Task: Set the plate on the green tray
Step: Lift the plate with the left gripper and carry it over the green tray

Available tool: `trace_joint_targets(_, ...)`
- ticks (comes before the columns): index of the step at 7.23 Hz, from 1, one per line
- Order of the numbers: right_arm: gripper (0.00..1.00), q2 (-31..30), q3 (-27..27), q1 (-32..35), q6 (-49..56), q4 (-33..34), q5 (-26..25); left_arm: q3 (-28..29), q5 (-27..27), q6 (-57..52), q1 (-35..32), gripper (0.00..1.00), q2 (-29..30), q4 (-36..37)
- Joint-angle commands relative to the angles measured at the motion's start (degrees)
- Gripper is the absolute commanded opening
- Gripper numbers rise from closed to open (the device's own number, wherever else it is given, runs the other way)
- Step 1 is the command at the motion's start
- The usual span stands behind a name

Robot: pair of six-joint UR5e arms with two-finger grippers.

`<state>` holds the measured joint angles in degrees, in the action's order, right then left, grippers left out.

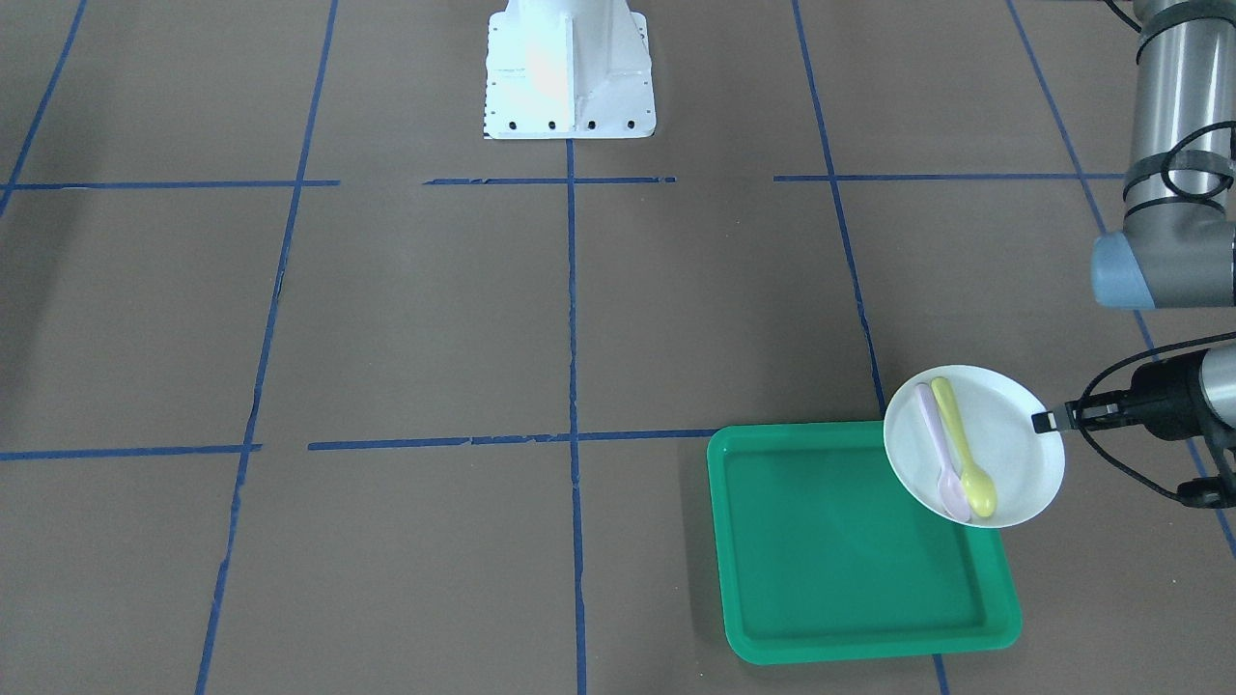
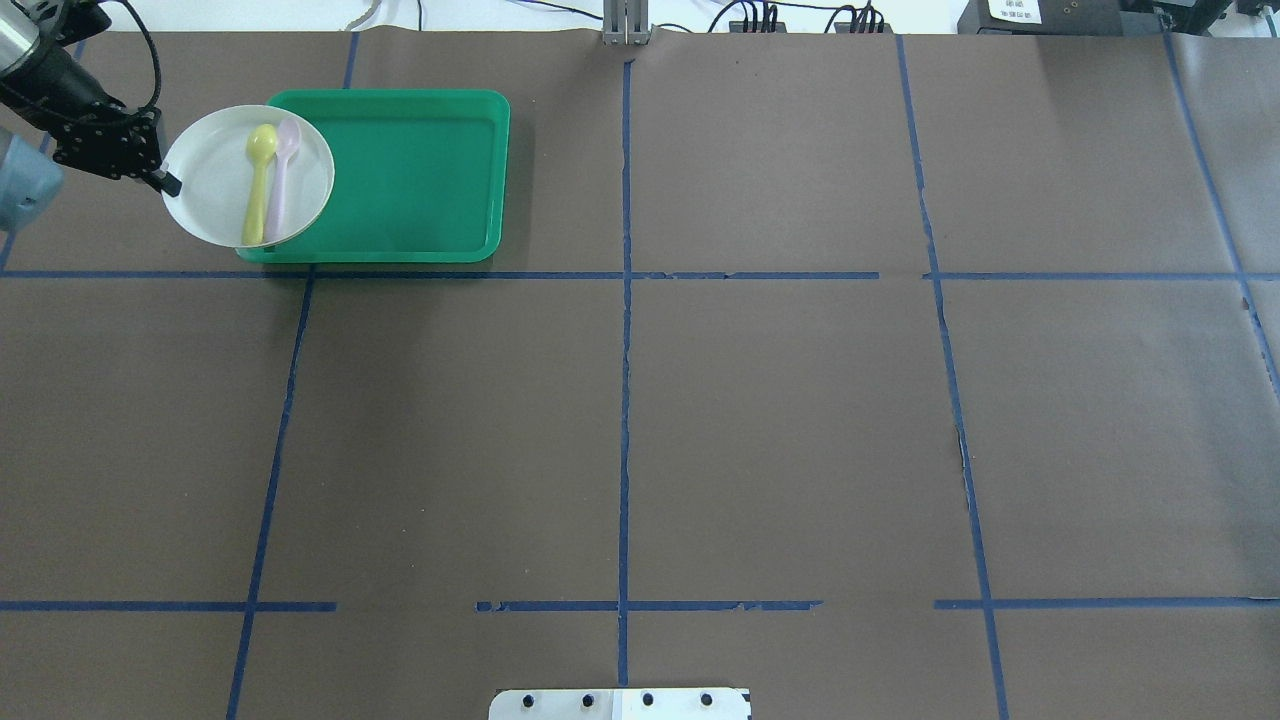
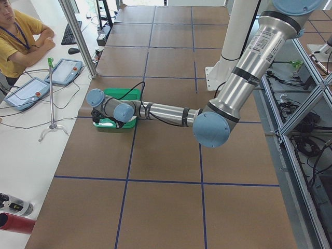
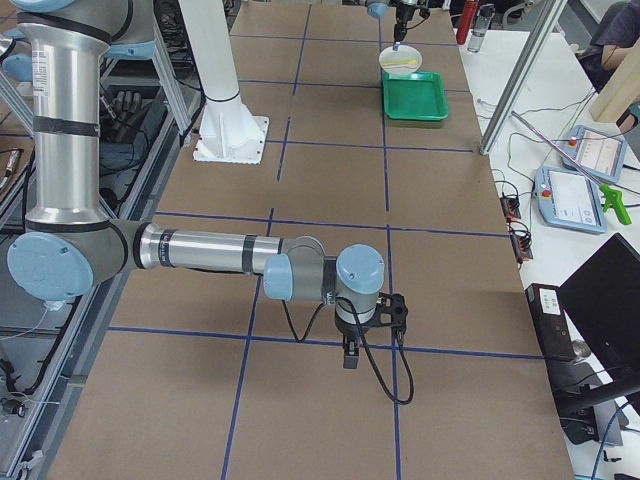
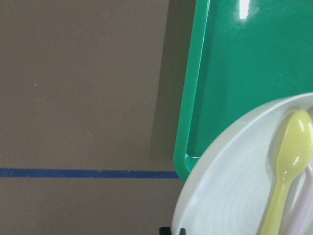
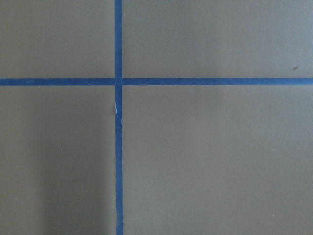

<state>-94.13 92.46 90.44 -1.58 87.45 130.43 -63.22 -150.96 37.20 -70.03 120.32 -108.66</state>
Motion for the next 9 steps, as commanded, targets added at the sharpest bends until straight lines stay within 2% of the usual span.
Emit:
trace_joint_targets(1, 1.0, 0.0, 0.0, 0.0, 0.0, 0.0, 0.0, 10.1, -0.1, 9.7, 1.3, 0.0, 5.4, -11.2)
trace_joint_targets(3, 1.0, 0.0, 0.0, 0.0, 0.0, 0.0, 0.0, 10.5, 0.0, 14.9, 2.3, 0.0, 7.5, -13.5)
trace_joint_targets(4, 1.0, 0.0, 0.0, 0.0, 0.0, 0.0, 0.0, 12.9, 0.4, 20.9, 3.1, 0.0, 7.8, -20.6)
trace_joint_targets(6, 1.0, 0.0, 0.0, 0.0, 0.0, 0.0, 0.0, 16.9, 6.6, 28.8, 5.0, 0.0, 10.0, -28.2)
trace_joint_targets(9, 1.0, 0.0, 0.0, 0.0, 0.0, 0.0, 0.0, 17.9, 6.9, 31.2, 5.6, 0.0, 10.1, -30.8)
